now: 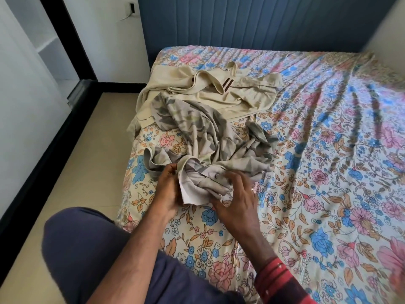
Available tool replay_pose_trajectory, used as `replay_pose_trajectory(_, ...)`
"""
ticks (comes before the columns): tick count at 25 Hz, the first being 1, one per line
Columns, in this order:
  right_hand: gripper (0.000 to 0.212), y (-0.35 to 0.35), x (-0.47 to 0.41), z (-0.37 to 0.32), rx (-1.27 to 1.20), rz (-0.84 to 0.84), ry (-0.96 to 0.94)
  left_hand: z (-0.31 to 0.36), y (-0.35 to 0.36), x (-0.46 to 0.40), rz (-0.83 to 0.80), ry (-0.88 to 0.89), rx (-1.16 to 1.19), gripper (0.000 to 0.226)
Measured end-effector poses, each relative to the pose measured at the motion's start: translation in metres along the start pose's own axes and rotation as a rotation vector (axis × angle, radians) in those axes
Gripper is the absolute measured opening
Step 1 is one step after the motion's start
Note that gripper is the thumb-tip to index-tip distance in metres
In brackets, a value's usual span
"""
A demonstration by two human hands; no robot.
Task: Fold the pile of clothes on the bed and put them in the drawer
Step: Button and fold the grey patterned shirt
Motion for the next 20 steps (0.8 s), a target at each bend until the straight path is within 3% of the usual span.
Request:
replay_pose_trajectory(3,0.047,0.001,-0.005,-0.004,-0.057,0.027,-0.019,0.000,-0.006,0.004,0.048,0.018,-0.130,0.034)
replay_pose_trajectory(6,0.011,0.007,-0.010,-0.012,-0.288,-0.103,-0.053,0.014,-0.014,0.017,0.419,0.336,-0.871,0.022)
replay_pose_trajectory(7,0.009,0.008,-0.009,-0.016,-0.323,-0.115,-0.045,0.020,-0.011,0.025,0.460,0.428,-0.973,0.023)
replay_pose_trajectory(8,0.013,0.011,-0.008,-0.019,-0.377,-0.101,-0.017,0.021,-0.007,0.031,0.392,0.425,-0.911,0.028)
replay_pose_trajectory(10,0.020,0.011,-0.010,-0.027,-0.624,-0.073,0.068,0.017,0.005,0.039,0.048,0.266,-0.647,0.041)
replay_pose_trajectory(12,0.019,0.006,-0.018,-0.041,-0.790,-0.149,0.089,0.011,0.018,0.047,-0.244,0.123,-0.541,0.039)
replay_pose_trajectory(15,0.018,-0.009,-0.032,-0.061,-0.537,-0.389,-0.026,0.010,0.029,0.052,-0.254,0.083,-0.375,0.040)
replay_pose_trajectory(17,0.003,-0.042,-0.051,-0.065,-0.288,-0.201,-0.113,0.018,0.031,0.049,-0.165,0.055,-0.265,0.035)
replay_pose_trajectory(18,0.019,-0.061,-0.068,-0.072,-0.193,-0.106,-0.204,0.030,0.036,0.046,-0.171,0.038,-0.249,0.036)
replay_pose_trajectory(19,0.036,-0.076,-0.089,-0.079,-0.109,-0.147,-0.352,0.046,0.040,0.038,-0.213,0.032,-0.276,0.037)
replay_pose_trajectory(20,0.047,-0.088,-0.112,-0.090,-0.087,-0.308,-0.502,0.066,0.049,0.029,-0.275,0.057,-0.326,0.038)
Point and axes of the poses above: each hand's wrist, its own x-axis away from the middle knuckle, its own y-axis out of the palm, z = x × y, the point moved 4 cm from there along -x, towards the middle knuckle, and after that the axes turned 10 degrees about -z, right-handed, at the moved point
